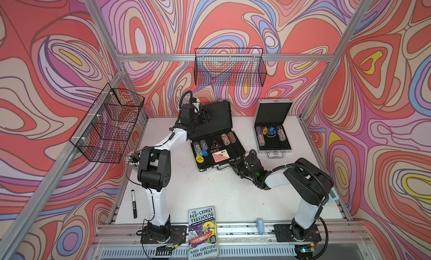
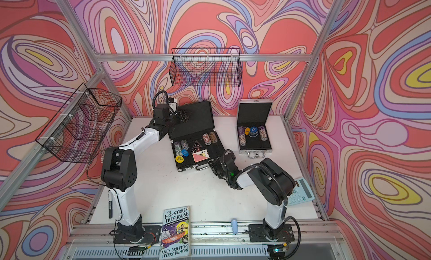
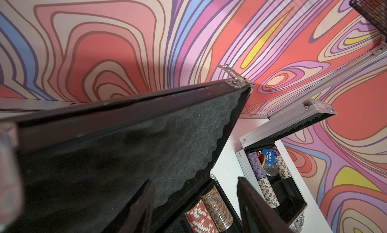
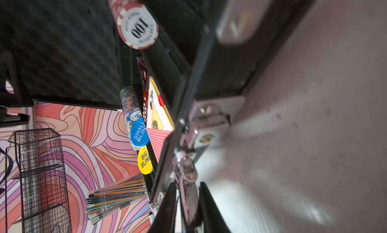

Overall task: Open the poker set cases
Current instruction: Open the case lid on the poker set case, then adjust the poker set case at the center of the board.

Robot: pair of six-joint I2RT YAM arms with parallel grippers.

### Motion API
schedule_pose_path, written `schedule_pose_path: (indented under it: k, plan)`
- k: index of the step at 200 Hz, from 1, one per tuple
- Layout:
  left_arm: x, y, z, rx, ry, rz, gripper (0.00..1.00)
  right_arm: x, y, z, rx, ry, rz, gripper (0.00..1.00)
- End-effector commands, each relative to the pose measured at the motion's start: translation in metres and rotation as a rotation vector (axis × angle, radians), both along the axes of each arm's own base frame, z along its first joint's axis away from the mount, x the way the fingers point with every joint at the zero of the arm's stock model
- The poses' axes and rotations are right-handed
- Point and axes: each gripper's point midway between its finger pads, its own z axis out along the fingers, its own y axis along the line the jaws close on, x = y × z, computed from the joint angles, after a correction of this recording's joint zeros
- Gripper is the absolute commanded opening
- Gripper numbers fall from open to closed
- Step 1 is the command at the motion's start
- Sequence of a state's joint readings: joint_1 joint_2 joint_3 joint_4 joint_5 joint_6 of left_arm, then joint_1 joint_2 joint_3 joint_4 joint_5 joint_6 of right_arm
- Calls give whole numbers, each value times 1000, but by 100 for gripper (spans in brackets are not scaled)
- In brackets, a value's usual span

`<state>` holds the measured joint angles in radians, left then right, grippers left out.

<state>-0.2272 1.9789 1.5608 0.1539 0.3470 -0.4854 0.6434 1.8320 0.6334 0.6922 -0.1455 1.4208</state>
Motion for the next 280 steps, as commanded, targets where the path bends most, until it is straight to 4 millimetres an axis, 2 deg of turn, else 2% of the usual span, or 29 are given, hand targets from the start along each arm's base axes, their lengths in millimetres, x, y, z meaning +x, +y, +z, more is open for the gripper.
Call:
schedule_pose_path:
  k: [1, 31, 48, 50, 53, 79, 97, 126, 145, 148, 153, 178, 208, 232, 280]
  plan:
    - [-1, 2, 16, -4, -33, -21, 64, -11, 7, -13, -34, 43, 48, 36]
    - [-19, 8, 29, 1, -44, -20, 66, -8, -3, -11, -184, 37, 76, 49]
    - [-35, 14, 35, 13, -50, -7, 68, -4, -17, -13, -295, 36, 89, 54]
    - [-37, 15, 36, 16, -52, -5, 68, -2, -18, -4, -297, 19, 89, 54]
    - [-40, 17, 36, 20, -52, -2, 68, -2, -21, -2, -315, 17, 90, 54]
    - [-66, 46, 48, 0, -74, 67, 70, 11, -51, 10, -480, -16, 94, 55]
    - [-82, 70, 55, -8, -87, 121, 70, 26, -69, 30, -596, -67, 96, 55]
    - [-101, 95, 42, 28, -55, 188, 70, 64, -83, 67, -738, -176, 119, 53]
    - [-106, 111, 23, 16, -6, 257, 70, 86, -81, 69, -781, -186, 161, 52]
    - [-107, 114, 19, 12, 4, 270, 70, 90, -80, 75, -777, -199, 166, 51]
    - [-109, 119, 13, 3, 19, 288, 70, 95, -80, 64, -793, -179, 188, 51]
    - [-115, 140, -11, -31, 72, 367, 69, 119, -81, 56, -858, -186, 249, 46]
    - [-113, 148, -36, -22, 131, 405, 67, 132, -75, 33, -907, -160, 360, 39]
    - [-100, 147, -49, -48, 154, 407, 64, 131, -78, 16, -929, -128, 375, 33]
    - [-61, 134, -64, -83, 175, 344, 54, 127, -89, 0, -920, -90, 328, 23]
